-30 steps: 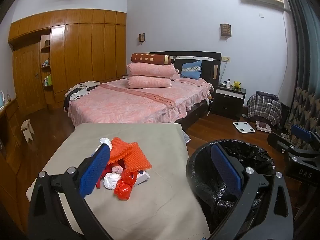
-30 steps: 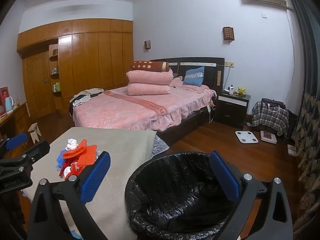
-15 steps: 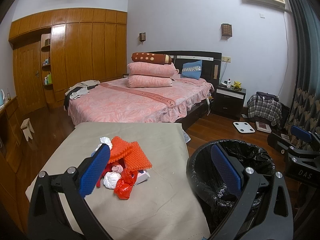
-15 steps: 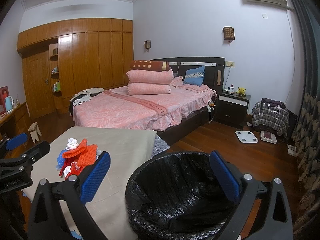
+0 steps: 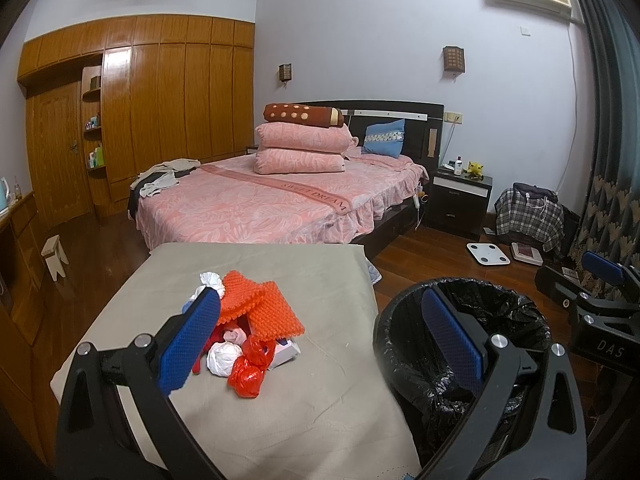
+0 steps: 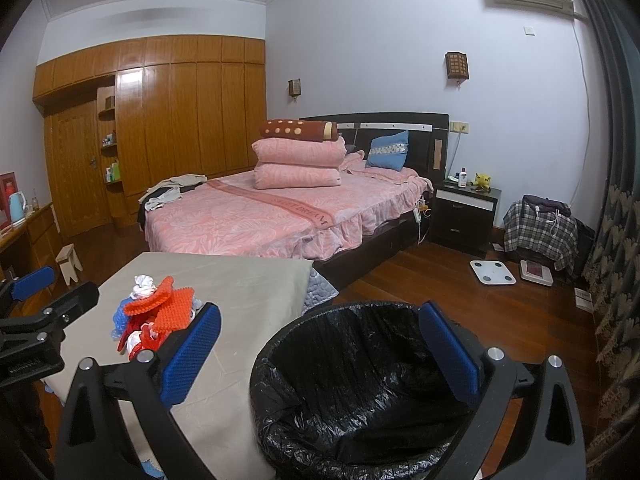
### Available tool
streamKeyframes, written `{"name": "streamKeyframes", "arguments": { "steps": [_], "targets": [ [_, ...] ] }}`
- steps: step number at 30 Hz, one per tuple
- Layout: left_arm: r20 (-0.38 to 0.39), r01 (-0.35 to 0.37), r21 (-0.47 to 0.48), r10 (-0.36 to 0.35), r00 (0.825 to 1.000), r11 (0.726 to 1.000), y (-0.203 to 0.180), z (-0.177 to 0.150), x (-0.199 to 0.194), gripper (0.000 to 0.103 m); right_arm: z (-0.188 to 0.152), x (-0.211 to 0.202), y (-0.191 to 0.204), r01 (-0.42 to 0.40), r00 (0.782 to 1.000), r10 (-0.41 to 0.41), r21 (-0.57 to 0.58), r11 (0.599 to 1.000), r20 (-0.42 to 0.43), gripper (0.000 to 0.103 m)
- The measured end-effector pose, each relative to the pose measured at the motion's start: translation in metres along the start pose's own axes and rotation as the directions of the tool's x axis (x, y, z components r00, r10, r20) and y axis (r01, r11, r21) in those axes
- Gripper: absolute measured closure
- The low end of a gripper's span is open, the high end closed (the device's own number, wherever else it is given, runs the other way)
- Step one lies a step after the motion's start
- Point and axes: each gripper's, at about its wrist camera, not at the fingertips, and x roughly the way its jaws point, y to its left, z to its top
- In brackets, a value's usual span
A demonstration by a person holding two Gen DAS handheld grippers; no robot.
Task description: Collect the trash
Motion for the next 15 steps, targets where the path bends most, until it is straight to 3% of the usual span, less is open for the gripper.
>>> {"name": "streamKeyframes", "arguments": {
  "steps": [15],
  "targets": [
    [-0.004, 0.002, -0.002, -0.002, 1.000, 1.000, 0.0013, -0.0020, -0.0004, 0.005, 0.0000, 0.0021, 0.0006, -0.002, 1.000, 0.002, 0.001, 1.000, -0.003, 0.006]
  ]
}}
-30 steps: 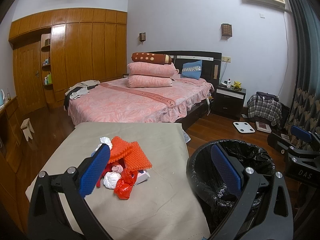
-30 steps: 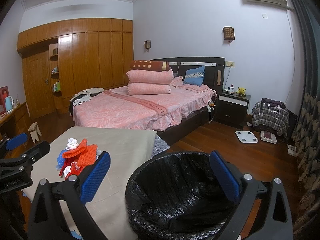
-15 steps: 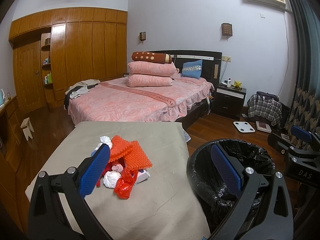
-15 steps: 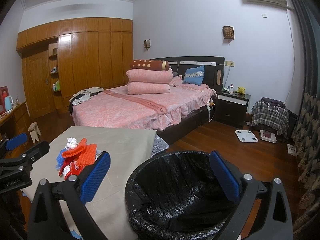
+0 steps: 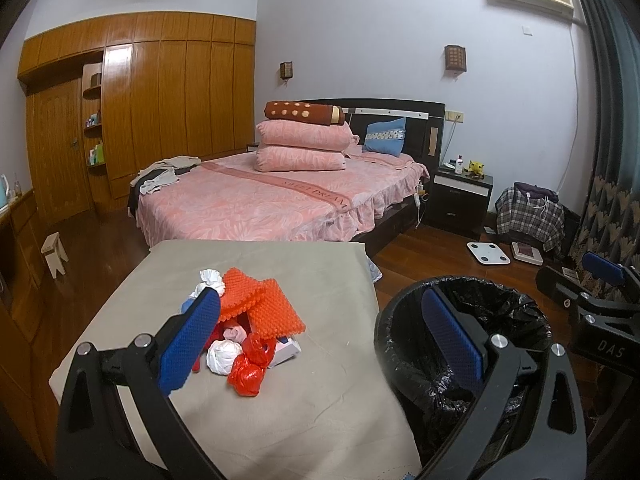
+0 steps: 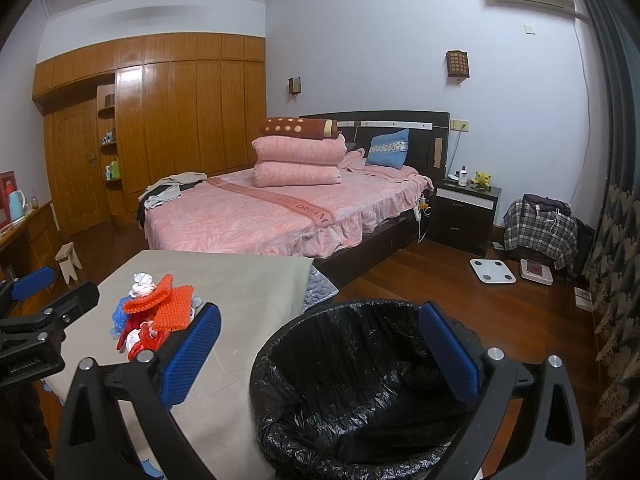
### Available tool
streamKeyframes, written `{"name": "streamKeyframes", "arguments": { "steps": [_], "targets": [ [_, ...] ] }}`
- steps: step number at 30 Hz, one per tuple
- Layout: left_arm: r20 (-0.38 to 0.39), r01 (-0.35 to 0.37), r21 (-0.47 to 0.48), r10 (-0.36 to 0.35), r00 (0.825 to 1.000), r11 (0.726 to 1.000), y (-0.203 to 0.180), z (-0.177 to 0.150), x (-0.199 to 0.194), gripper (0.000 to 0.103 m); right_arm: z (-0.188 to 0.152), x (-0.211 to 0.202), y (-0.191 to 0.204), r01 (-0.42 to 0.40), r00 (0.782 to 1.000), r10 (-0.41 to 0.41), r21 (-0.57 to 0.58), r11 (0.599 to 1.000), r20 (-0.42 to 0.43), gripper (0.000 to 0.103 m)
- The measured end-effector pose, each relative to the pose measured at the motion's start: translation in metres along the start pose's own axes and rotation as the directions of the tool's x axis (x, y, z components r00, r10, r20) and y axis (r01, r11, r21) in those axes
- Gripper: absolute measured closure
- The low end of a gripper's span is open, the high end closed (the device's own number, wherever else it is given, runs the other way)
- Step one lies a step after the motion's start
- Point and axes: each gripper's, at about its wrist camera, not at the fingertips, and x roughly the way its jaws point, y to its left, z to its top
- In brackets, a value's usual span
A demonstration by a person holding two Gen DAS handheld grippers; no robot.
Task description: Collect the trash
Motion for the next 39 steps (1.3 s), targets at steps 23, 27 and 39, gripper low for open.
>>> {"name": "streamKeyframes", "arguments": {
  "steps": [23, 27, 39],
  "targets": [
    [-0.016, -0.014, -0.024, 0.014, 1.000, 1.000, 0.015, -0.014, 0.014, 0.005, -0.002, 0.021, 0.018, -0.027, 1.000, 0.027, -0.014, 1.000, -0.016, 0.006],
    [-0.023, -0.033, -0.032, 0.032, 0.999, 0.999, 0.025, -0.016, 0.017, 0.005, -0.004, 0.031, 0.025, -0.044, 0.999, 0.043, -0.016, 0.999, -0.025, 0.006],
    [-0.051, -0.179, -0.032, 0.177, 0.983, 0.983, 0.095, -0.042, 0.039, 0.005, -0.027, 0.091, 0.081, -0.148, 0.985, 0.146, -0.016, 0.989, -0.097, 0.010]
  ]
}}
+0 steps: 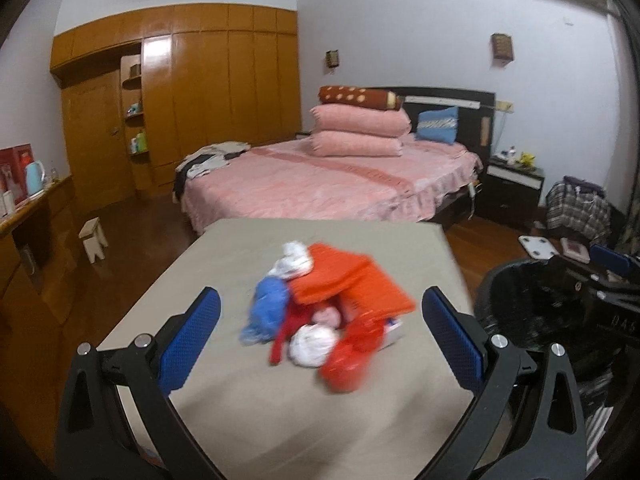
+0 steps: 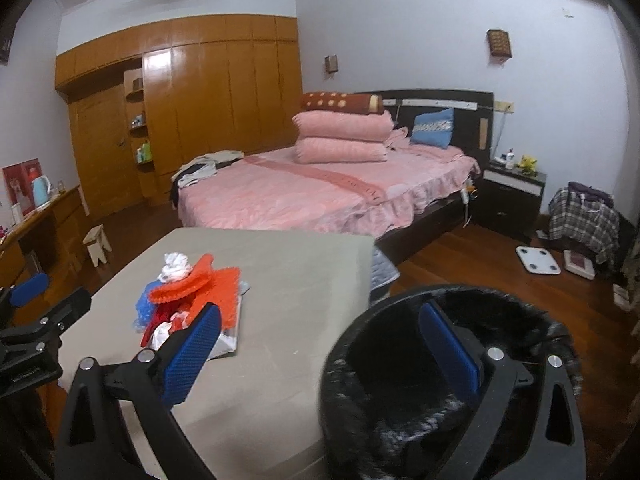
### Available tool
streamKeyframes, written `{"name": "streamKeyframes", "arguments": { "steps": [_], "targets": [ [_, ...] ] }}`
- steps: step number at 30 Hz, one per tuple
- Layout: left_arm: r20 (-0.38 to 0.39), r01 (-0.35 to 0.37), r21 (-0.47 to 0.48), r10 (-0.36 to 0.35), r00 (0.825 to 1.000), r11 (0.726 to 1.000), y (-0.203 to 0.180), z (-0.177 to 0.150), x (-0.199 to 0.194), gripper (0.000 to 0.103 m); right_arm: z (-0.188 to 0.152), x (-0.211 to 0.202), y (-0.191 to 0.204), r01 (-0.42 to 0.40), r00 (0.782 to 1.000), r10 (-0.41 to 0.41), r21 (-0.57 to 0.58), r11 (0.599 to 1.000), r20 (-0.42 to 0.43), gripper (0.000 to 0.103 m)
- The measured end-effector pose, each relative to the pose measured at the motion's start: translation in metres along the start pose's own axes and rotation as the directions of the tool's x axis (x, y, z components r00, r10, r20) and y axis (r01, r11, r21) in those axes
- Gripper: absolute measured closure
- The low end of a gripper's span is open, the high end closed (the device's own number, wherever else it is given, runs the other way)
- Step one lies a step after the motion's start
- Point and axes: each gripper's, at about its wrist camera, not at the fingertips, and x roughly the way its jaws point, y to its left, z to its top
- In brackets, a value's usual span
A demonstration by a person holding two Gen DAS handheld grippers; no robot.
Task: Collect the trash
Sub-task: 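Reach the right gripper to the red plastic bag and grasp it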
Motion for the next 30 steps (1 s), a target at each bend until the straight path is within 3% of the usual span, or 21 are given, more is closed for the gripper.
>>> {"name": "streamKeyframes", "arguments": {
  "steps": [10, 22, 30],
  "targets": [
    [-0.077, -0.003, -0.013, 0.002, 0.997, 1.000, 0.019, -0.031, 0.041, 0.005, -0.017, 0.058, 0.028, -0.052, 0.996, 0.049, -0.030, 0.998, -0.077, 0.035],
    [-0.128, -0.091, -0.048, 0.084, 0.988, 0.995, 0.070, -0.057, 0.069, 0.005, -0.048, 0.103, 0.101, -0.205, 0.965, 0.186, -0.088, 0.975, -0.185, 0.042],
    [-0.163, -0.103, -0.070, 0.091, 0.982, 0.992, 0.089, -0.064, 0.076, 0.005, -0.064, 0.115, 0.132, -0.255, 0.944, 0.217, -0.132, 0.958, -0.248, 0.045]
  ]
}}
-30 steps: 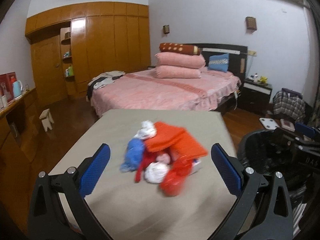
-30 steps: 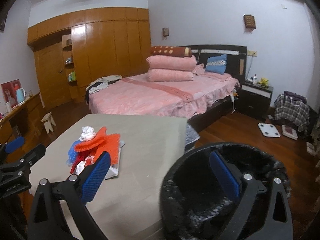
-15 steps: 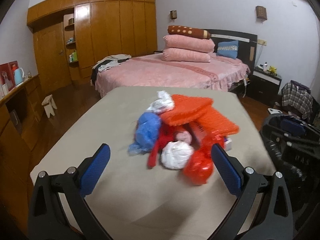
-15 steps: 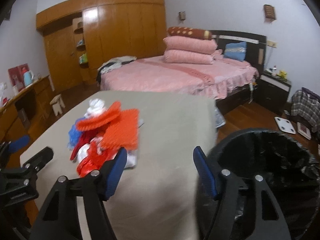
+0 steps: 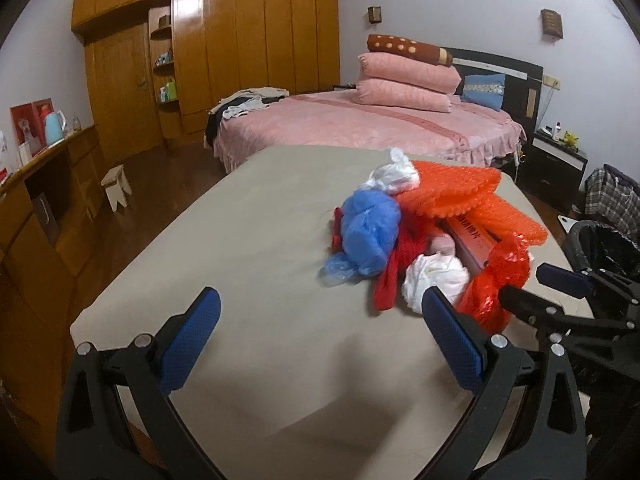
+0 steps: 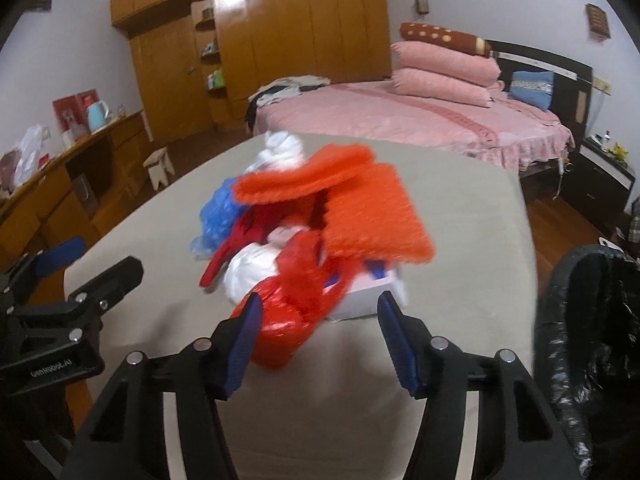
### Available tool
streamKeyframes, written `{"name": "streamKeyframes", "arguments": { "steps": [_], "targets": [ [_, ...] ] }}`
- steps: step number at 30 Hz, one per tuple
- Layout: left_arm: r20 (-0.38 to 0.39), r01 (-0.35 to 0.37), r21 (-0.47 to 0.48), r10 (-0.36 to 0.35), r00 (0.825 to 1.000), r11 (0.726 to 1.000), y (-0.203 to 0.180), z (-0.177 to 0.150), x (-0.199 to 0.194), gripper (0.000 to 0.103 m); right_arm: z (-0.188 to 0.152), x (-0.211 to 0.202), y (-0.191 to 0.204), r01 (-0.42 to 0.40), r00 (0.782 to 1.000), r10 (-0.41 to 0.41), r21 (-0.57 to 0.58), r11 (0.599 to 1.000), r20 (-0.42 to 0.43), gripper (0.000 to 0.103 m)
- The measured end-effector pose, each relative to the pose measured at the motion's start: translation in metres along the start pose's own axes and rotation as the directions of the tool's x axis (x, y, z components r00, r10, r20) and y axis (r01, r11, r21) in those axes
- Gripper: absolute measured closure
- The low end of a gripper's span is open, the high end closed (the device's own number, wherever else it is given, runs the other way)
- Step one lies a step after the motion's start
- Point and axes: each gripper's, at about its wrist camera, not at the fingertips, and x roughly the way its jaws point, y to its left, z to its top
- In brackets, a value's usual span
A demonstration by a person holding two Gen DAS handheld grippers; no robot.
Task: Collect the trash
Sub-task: 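Reach the right gripper to the red plastic bag and grasp it, then carry the red bag to the bin with the right gripper while the left gripper grasps the white tissue ball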
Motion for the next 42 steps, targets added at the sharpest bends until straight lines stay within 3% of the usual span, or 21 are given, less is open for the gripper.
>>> {"name": "streamKeyframes", "arguments": {
  "steps": [3, 7, 16, 20, 28, 32, 35, 42],
  "targets": [
    [-0.003, -0.008, 0.009, 0.008, 1.000, 1.000, 0.004, -0.003, 0.000, 0.005, 0.000, 0.008, 0.005, -0.010, 1.000, 0.009, -0.013, 1.000, -0.008, 0.045],
    [-0.001, -0.021, 0.003, 0.021, 1.000, 1.000, 0.009, -0.004, 0.000, 0.005, 0.003, 0.008, 0.014, -0.069, 0.997, 0.068, -0.021, 0.997, -0.032, 0.054],
    [0.000, -0.041, -0.029, 0.041, 0.999, 0.999, 0.023, -0.002, 0.001, 0.005, -0.005, 0.022, 0.021, -0.079, 0.993, 0.076, -0.036, 0.996, -0.093, 0.054],
    [0.004, -0.032, -0.011, 0.032, 0.999, 0.999, 0.017, 0.000, 0.000, 0.005, -0.002, 0.018, 0.016, -0.126, 0.987, 0.123, -0.021, 0.992, -0.098, 0.064],
    [0.002, 0.036, -0.017, -0.036, 0.999, 0.999, -0.006, 0.006, 0.006, 0.005, -0.002, -0.019, -0.005, -0.078, 0.996, 0.076, -0.035, 0.996, -0.051, 0.064],
    [-0.020, 0.106, 0.002, -0.106, 0.994, 0.994, -0.030, 0.008, 0.016, 0.024, -0.001, -0.027, -0.030, -0.020, 0.999, 0.020, 0.005, 1.000, -0.046, 0.064],
    [-0.041, 0.147, 0.005, -0.147, 0.988, 0.989, -0.049, 0.008, 0.027, 0.026, 0.001, -0.031, -0.045, 0.008, 0.999, -0.006, 0.038, 0.999, -0.036, 0.064],
    [-0.118, 0.170, 0.023, -0.167, 0.979, 0.985, -0.083, 0.004, 0.054, 0.034, 0.004, -0.036, -0.073, 0.057, 0.998, -0.056, 0.064, 0.996, -0.013, 0.064]
  ]
}}
